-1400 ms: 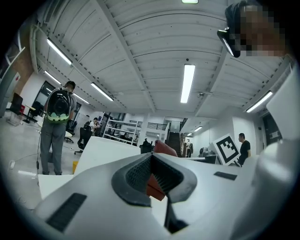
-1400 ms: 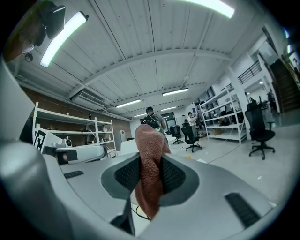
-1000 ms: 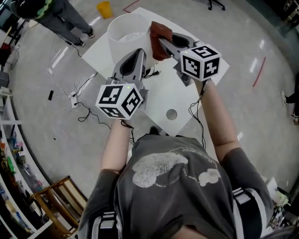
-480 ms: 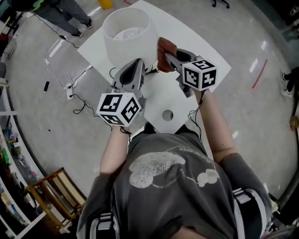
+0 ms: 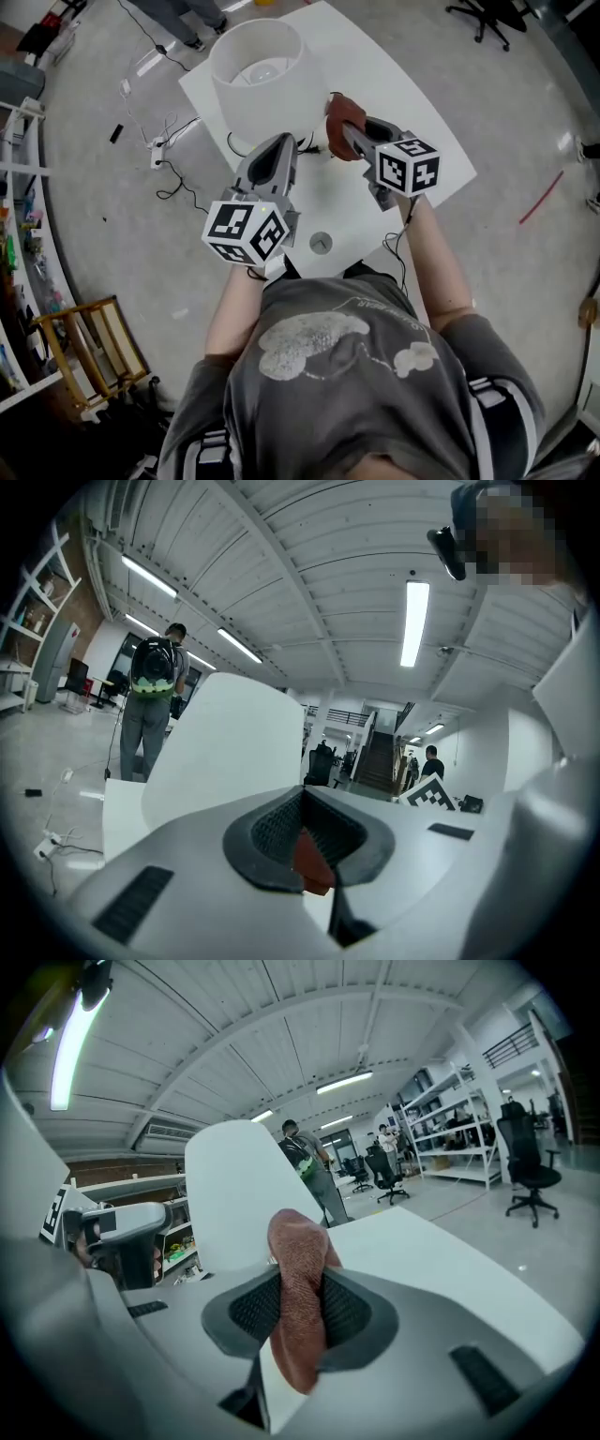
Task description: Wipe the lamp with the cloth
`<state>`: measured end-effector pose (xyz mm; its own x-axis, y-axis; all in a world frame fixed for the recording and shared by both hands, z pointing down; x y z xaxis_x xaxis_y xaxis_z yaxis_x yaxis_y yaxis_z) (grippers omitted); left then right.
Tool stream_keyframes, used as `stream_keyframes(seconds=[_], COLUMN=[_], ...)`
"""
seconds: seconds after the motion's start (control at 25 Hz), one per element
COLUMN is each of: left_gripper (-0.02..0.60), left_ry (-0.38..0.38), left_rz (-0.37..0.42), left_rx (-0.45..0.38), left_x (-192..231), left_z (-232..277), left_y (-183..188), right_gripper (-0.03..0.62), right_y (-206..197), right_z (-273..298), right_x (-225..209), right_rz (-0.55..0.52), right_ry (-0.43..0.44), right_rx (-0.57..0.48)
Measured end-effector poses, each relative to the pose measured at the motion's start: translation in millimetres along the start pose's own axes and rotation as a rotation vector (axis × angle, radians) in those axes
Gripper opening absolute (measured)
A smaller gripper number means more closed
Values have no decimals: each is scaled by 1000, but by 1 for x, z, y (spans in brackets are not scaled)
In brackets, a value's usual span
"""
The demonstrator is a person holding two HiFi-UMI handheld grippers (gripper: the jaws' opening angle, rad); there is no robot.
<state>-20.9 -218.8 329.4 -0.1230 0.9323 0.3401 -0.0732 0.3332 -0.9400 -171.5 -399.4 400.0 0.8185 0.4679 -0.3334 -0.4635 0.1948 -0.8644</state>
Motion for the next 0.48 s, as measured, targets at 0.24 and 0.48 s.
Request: stream_keyframes(seconds=[0.24,0.48], left_gripper=[8,8], left_ry=[52,100], left_rz=[57,99], left_rx=[-111,-191], left_x=[-19,-34], left_z=[18,35], left_y=[37,51], right_gripper=[92,92], right_y=[65,121], right_z=[-7,7], right_x=[-6,-6], right_rz=[-93,-221], right_ry=[121,228], right_rx=[-102,-171])
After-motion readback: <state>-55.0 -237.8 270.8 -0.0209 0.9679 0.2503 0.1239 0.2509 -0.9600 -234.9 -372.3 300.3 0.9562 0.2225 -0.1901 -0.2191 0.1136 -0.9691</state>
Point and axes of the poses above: the fingertips, and each gripper's own axes: z forward along the fingers, x to its left, y out of its top, the point moved 9 cm from there along -z, backward along the fingers, and after that the axes turned 3 degrees about y, right-handed, at the moved point
